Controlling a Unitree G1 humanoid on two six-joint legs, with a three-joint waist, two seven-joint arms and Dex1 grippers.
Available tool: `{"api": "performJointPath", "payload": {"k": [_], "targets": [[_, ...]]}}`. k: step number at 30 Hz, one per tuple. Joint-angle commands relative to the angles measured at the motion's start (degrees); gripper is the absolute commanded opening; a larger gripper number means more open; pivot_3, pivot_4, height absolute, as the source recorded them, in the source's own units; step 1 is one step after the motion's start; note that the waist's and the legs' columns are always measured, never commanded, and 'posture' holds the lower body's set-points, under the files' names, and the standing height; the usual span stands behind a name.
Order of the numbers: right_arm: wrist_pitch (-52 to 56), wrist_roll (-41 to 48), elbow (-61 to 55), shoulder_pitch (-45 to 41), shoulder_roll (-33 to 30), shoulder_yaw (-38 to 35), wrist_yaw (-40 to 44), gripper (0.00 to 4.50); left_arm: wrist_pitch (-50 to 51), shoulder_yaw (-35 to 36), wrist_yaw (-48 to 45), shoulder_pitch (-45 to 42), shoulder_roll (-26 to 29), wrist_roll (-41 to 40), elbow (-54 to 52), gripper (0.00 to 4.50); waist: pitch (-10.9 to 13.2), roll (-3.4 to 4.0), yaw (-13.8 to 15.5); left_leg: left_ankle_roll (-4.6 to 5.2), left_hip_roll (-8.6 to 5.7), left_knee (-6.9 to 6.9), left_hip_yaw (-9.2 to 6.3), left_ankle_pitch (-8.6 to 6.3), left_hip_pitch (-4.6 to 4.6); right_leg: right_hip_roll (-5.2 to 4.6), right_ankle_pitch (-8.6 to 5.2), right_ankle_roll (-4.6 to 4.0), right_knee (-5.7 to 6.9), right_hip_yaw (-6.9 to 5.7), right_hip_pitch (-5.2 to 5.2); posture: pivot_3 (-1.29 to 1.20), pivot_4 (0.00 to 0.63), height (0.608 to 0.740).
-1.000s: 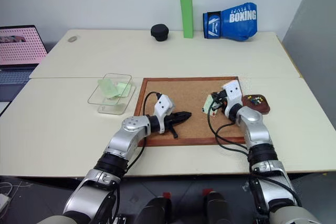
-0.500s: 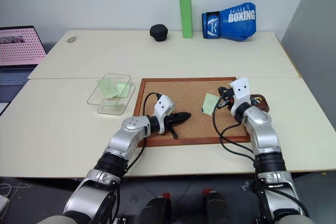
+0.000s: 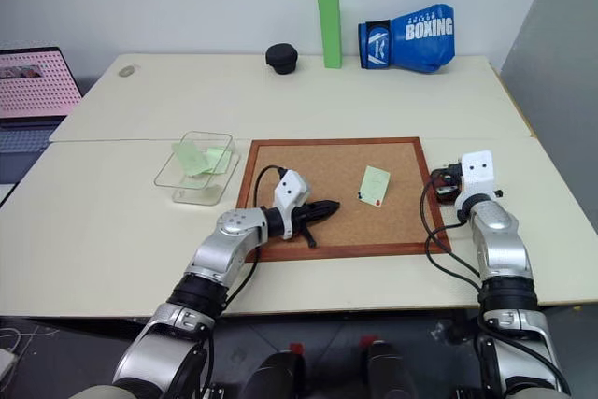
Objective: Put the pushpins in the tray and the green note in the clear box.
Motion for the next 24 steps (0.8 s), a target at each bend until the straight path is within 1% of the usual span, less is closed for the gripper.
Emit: {"api": "performJointPath", "payload": {"k": [1, 2, 3, 8, 9, 11, 12, 13, 14, 16, 17, 18, 19, 21, 24], "targets": [[0.28, 0.8, -0.7, -1.56, -0.21, -1.32, -0.73, 0.3, 0.84, -1.05, -1.01, 0.95, -0.07, 0.26, -0.77, 0.0, 0.0, 0.0, 0.02, 0.0, 0.0, 0.0, 0.0, 0.0, 0.0, 0.0, 0.0, 0.0, -0.01, 0.0, 0.0, 0.0, 0.15, 0.74], [0.39, 0.84, -0.82, -1.67, -0.21, -1.44, -0.93, 0.55, 0.99, -0.94, -1.06, 0.85, 0.08, 0.2, -0.87, 0.0, 0.0, 0.0, 0.02, 0.0, 0.0, 0.0, 0.0, 0.0, -0.01, 0.0, 0.0, 0.0, -0.01, 0.0, 0.0, 0.0, 0.15, 0.74], [0.45, 0.81, -0.91, -1.72, -0.26, -1.44, -0.98, 0.69, 1.05, -0.82, -1.06, 0.77, 0.2, 0.17, -0.9, 0.0, 0.0, 0.0, 0.02, 0.0, 0.0, -0.01, 0.0, 0.0, -0.01, 0.0, 0.0, 0.0, -0.01, 0.0, 0.0, 0.0, 0.15, 0.74], [0.26, -0.01, -1.25, -1.11, -1.15, -1.25, -1.31, 1.77, 0.79, -0.94, -1.16, 0.88, 0.54, 0.36, -1.11, 0.0, 0.0, 0.0, 0.01, 0.0, 0.0, -0.02, 0.0, 0.0, 0.0, 0.0, 0.0, 0.0, -0.02, -0.01, 0.0, 0.0, 0.15, 0.74], [0.22, -0.09, -1.42, -1.0, -1.26, -1.23, -1.44, 2.04, 0.7, -0.99, -1.18, 0.96, 0.54, 0.39, -1.26, 0.0, 0.0, 0.0, 0.01, 0.0, 0.0, -0.02, 0.0, 0.0, 0.0, 0.0, 0.0, 0.0, -0.02, -0.01, 0.0, 0.0, 0.15, 0.74], [0.1, -0.36, -1.72, -0.75, -1.53, -1.04, -1.66, 2.28, 0.75, -1.06, -1.21, 1.05, 0.46, 0.38, -1.53, 0.0, 0.0, 0.0, 0.01, 0.0, 0.0, -0.02, 0.0, 0.0, 0.0, 0.0, 0.0, 0.0, -0.03, -0.01, 0.0, 0.0, 0.15, 0.74], [0.02, -0.45, -1.82, -0.67, -1.6, -0.99, -1.75, 2.57, 0.78, -1.08, -1.22, 1.05, 0.42, 0.39, -1.61, 0.0, 0.0, 0.0, 0.01, 0.0, 0.0, -0.03, 0.0, 0.0, 0.0, 0.0, 0.0, 0.0, -0.03, -0.01, 0.0, 0.0, 0.15, 0.74], [-0.05, -0.5, -2.02, -0.57, -1.62, -1.02, -1.88, 2.72, 0.77, -1.1, -1.23, 1.03, 0.39, 0.4, -1.61, 0.0, 0.0, 0.0, 0.01, 0.0, 0.0, -0.03, 0.0, 0.0, 0.0, 0.0, 0.0, 0.0, -0.03, -0.01, 0.0, 0.0, 0.15, 0.74], [-0.11, -0.67, -2.52, -0.39, -1.67, -0.84, -1.81, 2.99, 0.73, -1.09, -1.27, 0.94, 0.39, 0.41, -1.53, 0.0, 0.0, 0.0, 0.01, 0.0, 0.0, -0.03, 0.0, 0.0, 0.0, 0.0, 0.0, 0.0, -0.03, -0.01, 0.0, 0.0, 0.15, 0.74], [0.09, -0.87, -3.52, -0.08, -1.68, -0.69, -1.82, 3.33, 0.63, -1.06, -1.33, 0.72, 0.38, 0.44, -1.33, 0.0, 0.0, 0.0, 0.01, 0.0, 0.0, -0.03, 0.0, 0.0, -0.01, 0.0, 0.0, 0.0, -0.04, -0.01, 0.0, 0.0, 0.15, 0.74], [0.18, -0.93, -3.83, 0.01, -1.69, -0.65, -1.8, 3.6, 0.62, -1.03, -1.33, 0.63, 0.37, 0.44, -1.25, 0.0, 0.0, 0.0, 0.01, 0.0, 0.0, -0.03, 0.0, 0.0, -0.01, 0.0, 0.0, 0.0, -0.03, -0.01, 0.0, 0.0, 0.15, 0.74], [-0.06, -1.37, -4.05, 0.08, -1.99, -0.24, -1.58, 3.73, 0.55, -1.02, -1.38, 0.48, 0.39, 0.48, -1.07, 0.0, 0.0, 0.0, 0.01, 0.0, 0.0, -0.03, 0.0, 0.0, -0.01, 0.0, 0.0, 0.0, -0.04, -0.01, 0.0, 0.0, 0.15, 0.74], [-0.37, -1.94, -4.28, 0.2, -2.37, 0.25, -1.34, 4.04, 0.49, -1.02, -1.44, 0.4, 0.4, 0.5, -0.96, 0.0, 0.0, 0.0, 0.01, 0.0, 0.0, -0.04, 0.0, 0.0, -0.01, 0.0, 0.0, 0.0, -0.03, -0.01, 0.0, 0.0, 0.15, 0.74], [-0.87, -3.04, -4.75, 0.57, -3.11, 1.11, -1.1, 4.4, 0.44, -1.03, -1.52, 0.32, 0.42, 0.53, -0.87, 0.0, 0.0, 0.0, 0.01, 0.0, 0.0, -0.04, 0.0, 0.0, -0.01, 0.0, -0.01, 0.0, -0.04, -0.01, 0.0, 0.0, 0.15, 0.74], [-1.17, -4.0, -5.73, 1.19, -3.95, 1.87, -0.77, 4.45, 0.35, -1.0, -1.62, 0.15, 0.42, 0.55, -0.61, 0.0, 0.0, 0.0, 0.03, 0.0, 0.0, -0.04, 0.0, 0.0, -0.01, 0.0, -0.01, 0.0, -0.05, -0.01, 0.0, 0.0, 0.15, 0.74]]}}
